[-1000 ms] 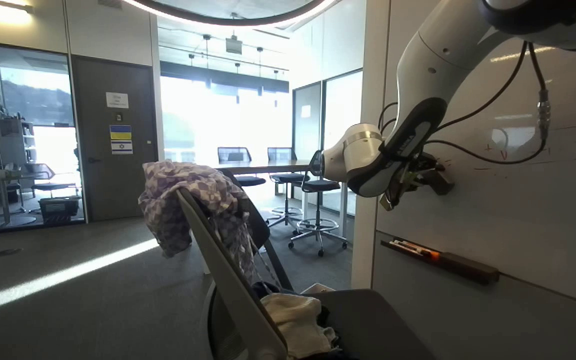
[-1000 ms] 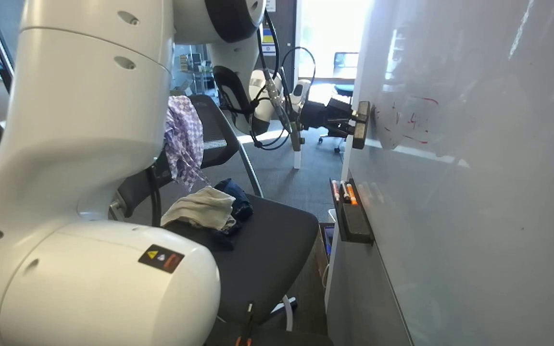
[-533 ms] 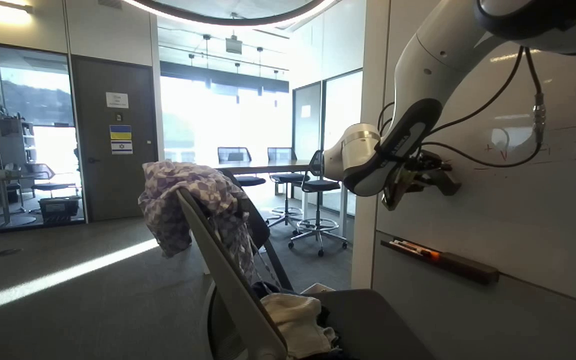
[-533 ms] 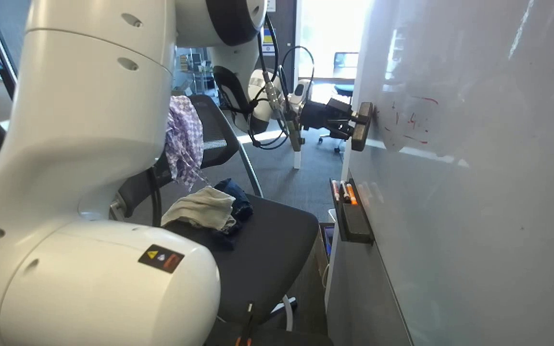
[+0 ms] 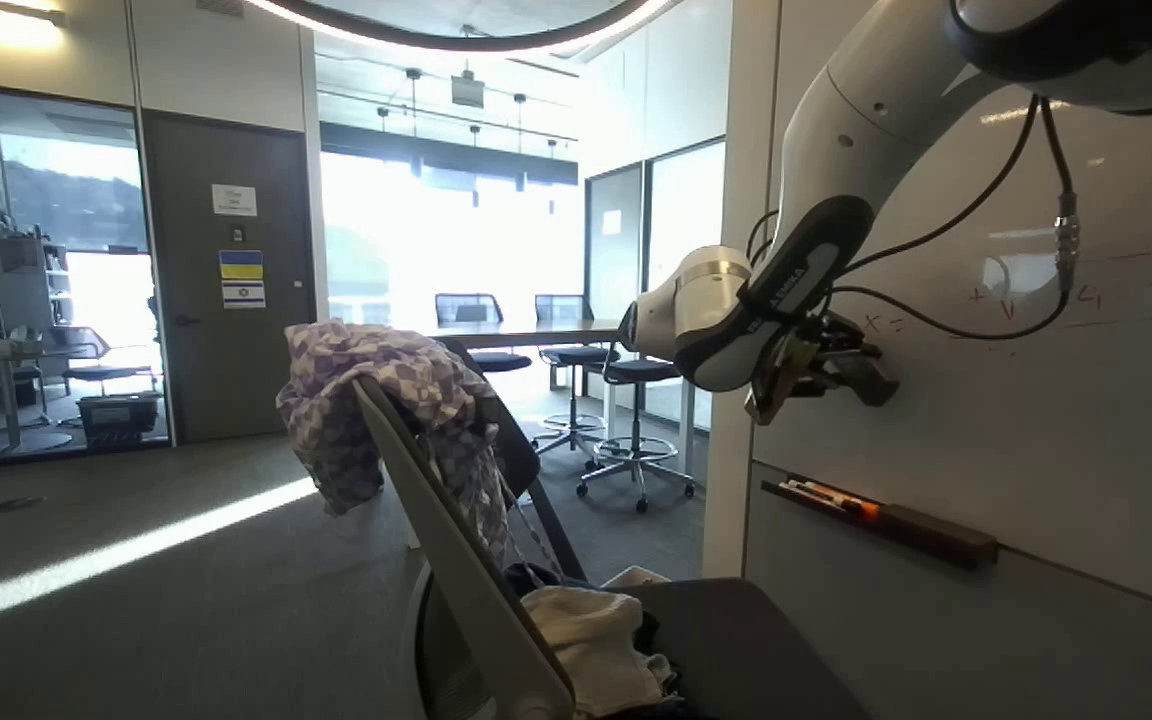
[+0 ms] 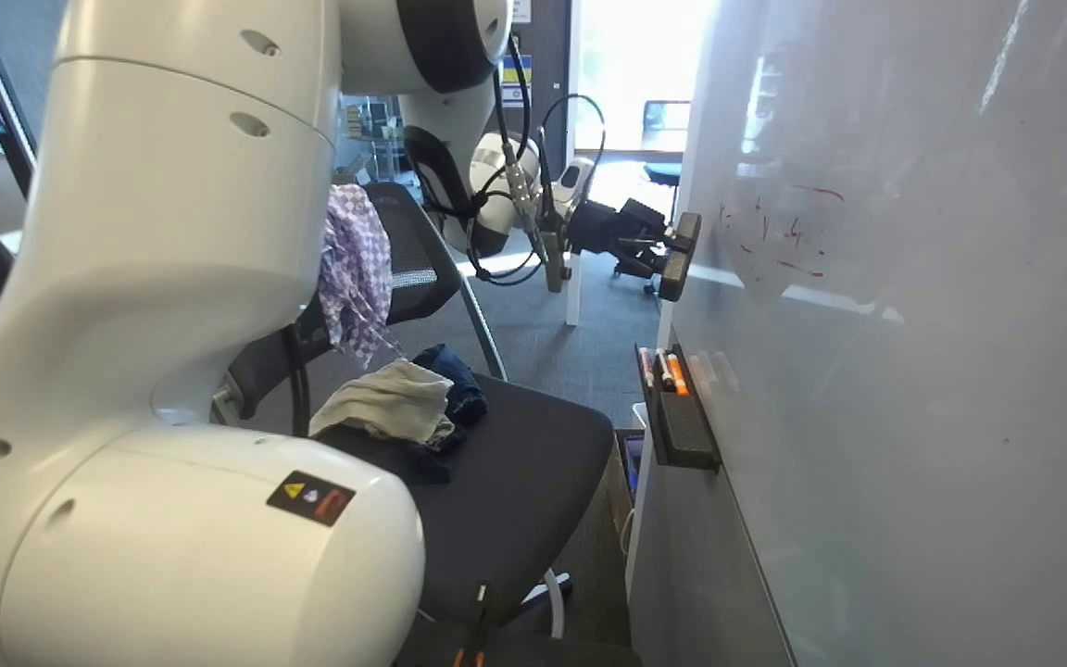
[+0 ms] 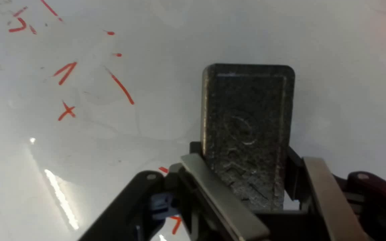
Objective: Use the duster to erase the markings on the board
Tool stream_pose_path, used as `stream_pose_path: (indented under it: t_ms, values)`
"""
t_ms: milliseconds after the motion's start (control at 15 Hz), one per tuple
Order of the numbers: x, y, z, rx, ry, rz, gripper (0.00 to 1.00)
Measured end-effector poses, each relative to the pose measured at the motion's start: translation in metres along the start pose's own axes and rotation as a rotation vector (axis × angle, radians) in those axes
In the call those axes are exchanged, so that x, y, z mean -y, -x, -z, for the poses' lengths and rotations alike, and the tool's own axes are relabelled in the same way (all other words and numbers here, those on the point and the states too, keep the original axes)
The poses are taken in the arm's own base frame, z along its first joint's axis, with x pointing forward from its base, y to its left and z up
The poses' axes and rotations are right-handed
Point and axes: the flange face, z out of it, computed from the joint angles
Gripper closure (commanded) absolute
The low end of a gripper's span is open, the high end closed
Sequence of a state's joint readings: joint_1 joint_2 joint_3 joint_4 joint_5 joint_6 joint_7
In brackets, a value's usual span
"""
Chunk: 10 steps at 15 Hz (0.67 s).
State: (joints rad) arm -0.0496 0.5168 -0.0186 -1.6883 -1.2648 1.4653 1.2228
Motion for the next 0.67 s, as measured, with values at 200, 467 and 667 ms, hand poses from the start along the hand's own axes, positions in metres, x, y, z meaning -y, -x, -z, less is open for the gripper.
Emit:
stream_pose_path:
  t_ms: [200, 467, 667]
  values:
    - [0.014, -0.001, 0.015, -0.034, -0.137, 0.077, 0.69]
    - [0.03, 0.007, 0.022, -0.058, -0.29, 0.213, 0.69]
    - [0.036, 0.048, 0.0, -0.06, -0.392, 0.324, 0.69]
